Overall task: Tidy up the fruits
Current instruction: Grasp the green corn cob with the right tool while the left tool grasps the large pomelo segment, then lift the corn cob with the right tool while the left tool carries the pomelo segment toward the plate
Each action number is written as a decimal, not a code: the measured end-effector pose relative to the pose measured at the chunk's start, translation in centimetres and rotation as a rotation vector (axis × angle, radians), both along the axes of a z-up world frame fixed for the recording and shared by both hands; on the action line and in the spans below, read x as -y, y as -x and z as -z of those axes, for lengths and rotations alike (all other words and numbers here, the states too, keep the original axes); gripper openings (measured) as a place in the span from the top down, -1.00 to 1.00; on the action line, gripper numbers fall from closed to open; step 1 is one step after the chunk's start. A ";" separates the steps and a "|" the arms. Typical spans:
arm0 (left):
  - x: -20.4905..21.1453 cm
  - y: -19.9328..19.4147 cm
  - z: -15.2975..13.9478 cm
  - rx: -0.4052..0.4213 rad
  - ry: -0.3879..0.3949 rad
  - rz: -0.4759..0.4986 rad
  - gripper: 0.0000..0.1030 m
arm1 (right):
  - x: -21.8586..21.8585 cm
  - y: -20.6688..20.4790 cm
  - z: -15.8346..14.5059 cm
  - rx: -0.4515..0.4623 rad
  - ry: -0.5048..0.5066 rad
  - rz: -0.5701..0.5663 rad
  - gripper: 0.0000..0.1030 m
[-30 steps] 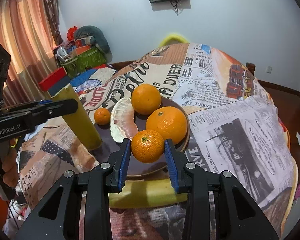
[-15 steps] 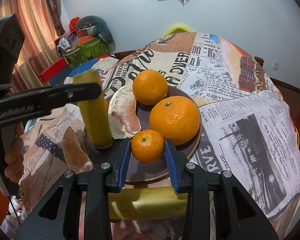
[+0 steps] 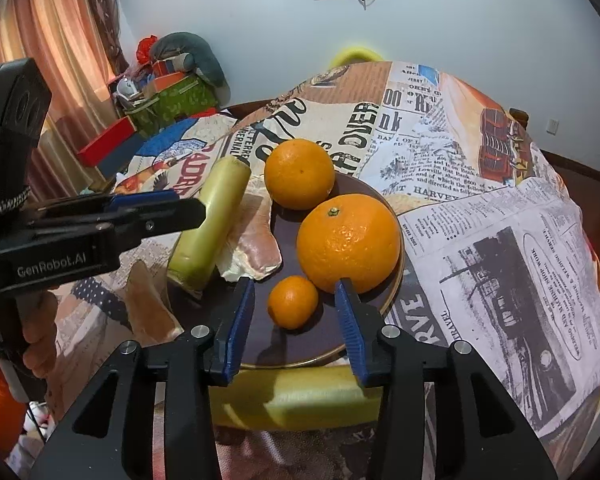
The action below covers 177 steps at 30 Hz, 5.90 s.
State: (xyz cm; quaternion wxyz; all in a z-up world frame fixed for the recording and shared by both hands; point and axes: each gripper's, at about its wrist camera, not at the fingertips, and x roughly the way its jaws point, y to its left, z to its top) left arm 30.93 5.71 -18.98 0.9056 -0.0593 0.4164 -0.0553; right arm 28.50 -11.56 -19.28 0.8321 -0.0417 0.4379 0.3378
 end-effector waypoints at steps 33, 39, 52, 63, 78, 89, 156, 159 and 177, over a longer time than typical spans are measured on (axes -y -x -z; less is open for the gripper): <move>1.0 6.6 2.8 -0.118 -0.016 -0.026 -0.65 | 1.1 4.3 0.4 0.063 0.127 0.019 -0.51; 2.1 5.3 4.1 -0.137 -0.024 -0.063 -0.75 | 3.7 3.1 0.6 0.042 0.123 0.094 -0.43; 1.9 5.4 4.2 -0.074 -0.077 -0.051 -0.37 | 1.8 4.6 0.0 0.010 0.072 0.006 -0.50; -1.0 7.9 3.0 -0.080 -0.024 -0.033 0.15 | 0.1 4.6 0.7 0.093 0.192 0.016 -0.61; -3.5 12.0 4.0 -0.128 -0.003 -0.078 0.18 | 5.2 4.6 0.9 -0.020 0.123 0.051 -0.05; -3.6 9.6 3.1 -0.099 -0.052 -0.096 -0.05 | 6.1 4.8 0.3 -0.027 0.100 0.087 -0.25; -6.7 10.1 4.1 -0.149 -0.034 -0.112 -0.22 | 6.8 0.4 -0.2 -0.075 -0.040 0.151 0.95; -6.6 9.4 4.7 -0.154 -0.013 -0.114 -0.22 | 6.4 0.6 -1.2 -0.036 -0.017 0.134 0.95; -5.2 7.7 4.9 -0.116 -0.030 -0.112 0.17 | 4.5 -1.5 3.0 -0.174 0.056 0.120 0.13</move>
